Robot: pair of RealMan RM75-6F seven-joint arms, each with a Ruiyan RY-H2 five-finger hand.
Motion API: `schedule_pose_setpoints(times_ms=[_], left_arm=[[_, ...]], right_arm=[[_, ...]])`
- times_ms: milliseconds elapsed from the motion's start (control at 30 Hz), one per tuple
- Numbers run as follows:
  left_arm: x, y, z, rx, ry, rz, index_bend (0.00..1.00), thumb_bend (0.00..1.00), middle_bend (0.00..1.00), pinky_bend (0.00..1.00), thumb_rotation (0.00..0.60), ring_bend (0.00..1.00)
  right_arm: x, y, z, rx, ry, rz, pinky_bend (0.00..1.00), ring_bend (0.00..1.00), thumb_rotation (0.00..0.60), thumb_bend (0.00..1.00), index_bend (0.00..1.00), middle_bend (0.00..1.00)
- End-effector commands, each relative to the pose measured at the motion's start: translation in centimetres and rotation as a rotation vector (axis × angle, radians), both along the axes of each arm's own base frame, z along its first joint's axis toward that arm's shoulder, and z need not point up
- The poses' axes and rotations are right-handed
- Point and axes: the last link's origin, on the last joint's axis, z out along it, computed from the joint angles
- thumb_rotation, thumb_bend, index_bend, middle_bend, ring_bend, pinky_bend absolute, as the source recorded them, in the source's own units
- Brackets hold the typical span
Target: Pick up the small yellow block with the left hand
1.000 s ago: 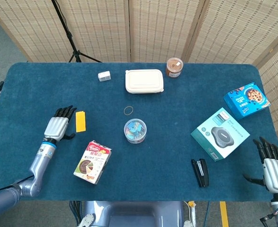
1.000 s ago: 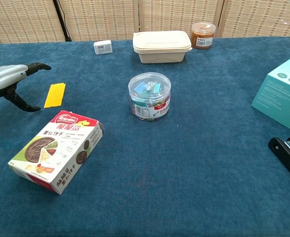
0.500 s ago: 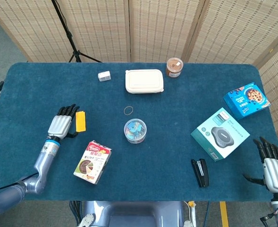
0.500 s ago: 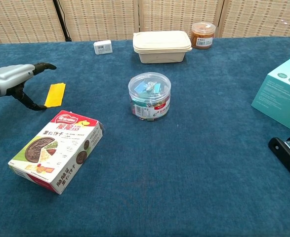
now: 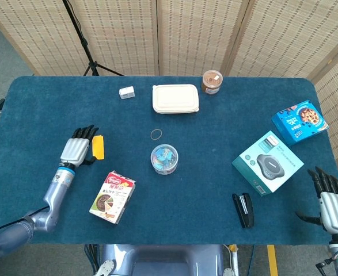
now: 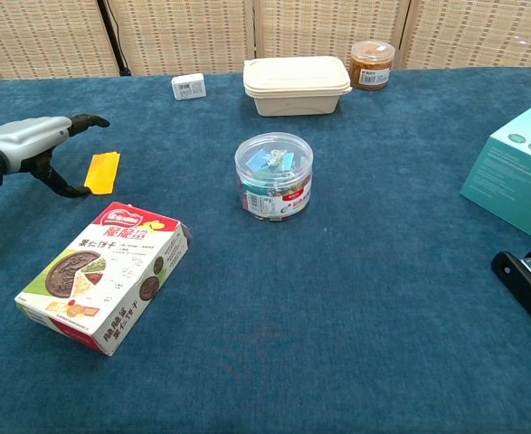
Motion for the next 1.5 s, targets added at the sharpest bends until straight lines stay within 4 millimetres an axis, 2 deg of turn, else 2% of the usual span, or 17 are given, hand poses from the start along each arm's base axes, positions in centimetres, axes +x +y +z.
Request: schedule_pose_setpoints(times_ms=[33,133,233,333,633,1033,1500], left_arm=[[-0.3,-0.3,0.3,-0.011,0.011,-0.004,0.11,0.21,0.00,0.00,0.600,0.00],[-0.6,-0.4,0.6,-0.009,0.018,-0.004,0.29,0.21,0.00,0.00,0.600,0.00],[-0.6,-0.5,0.7,-0.011,0.024,-0.005,0.40,0.22,0.00,0.00,0.600,0.00],[-0.5,-0.6,0.6,-0.013,0.025,-0.006,0.45,0.22,0.00,0.00,0.600,0.00],[0.1,-0.2,0.4,-0.009,0.034,-0.006,0.45,0.23,0.00,0.00,0.600,0.00],[0.4,0.0,0.0,-0.023,0.037,-0.005,0.47,0.38,0.00,0.00,0.600,0.00],[0.2,-0.3,-0.2,-0.038,0.039,-0.002,0.48,0.39,0.00,0.00,0.600,0.00]], right_arm=[[0.1,0.0,0.0,0.000,-0.002,0.002,0.00,0.00,0.600,0.00,0.00,0.00],[0.1,0.1,0.0,0.001,-0.005,0.006,0.00,0.00,0.600,0.00,0.00,0.00],[0.2,0.1,0.0,0.002,-0.007,0.008,0.00,0.00,0.600,0.00,0.00,0.00],[0.2,0.1,0.0,0.001,-0.008,0.008,0.00,0.00,0.600,0.00,0.00,0.00],[0.1,0.1,0.0,0.006,-0.012,0.005,0.00,0.00,0.600,0.00,0.00,0.00],[0.1,0.1,0.0,0.009,-0.015,0.005,0.00,0.00,0.600,0.00,0.00,0.00],[0.1,0.1,0.1,0.011,-0.029,0.007,0.00,0.00,0.600,0.00,0.00,0.00]])
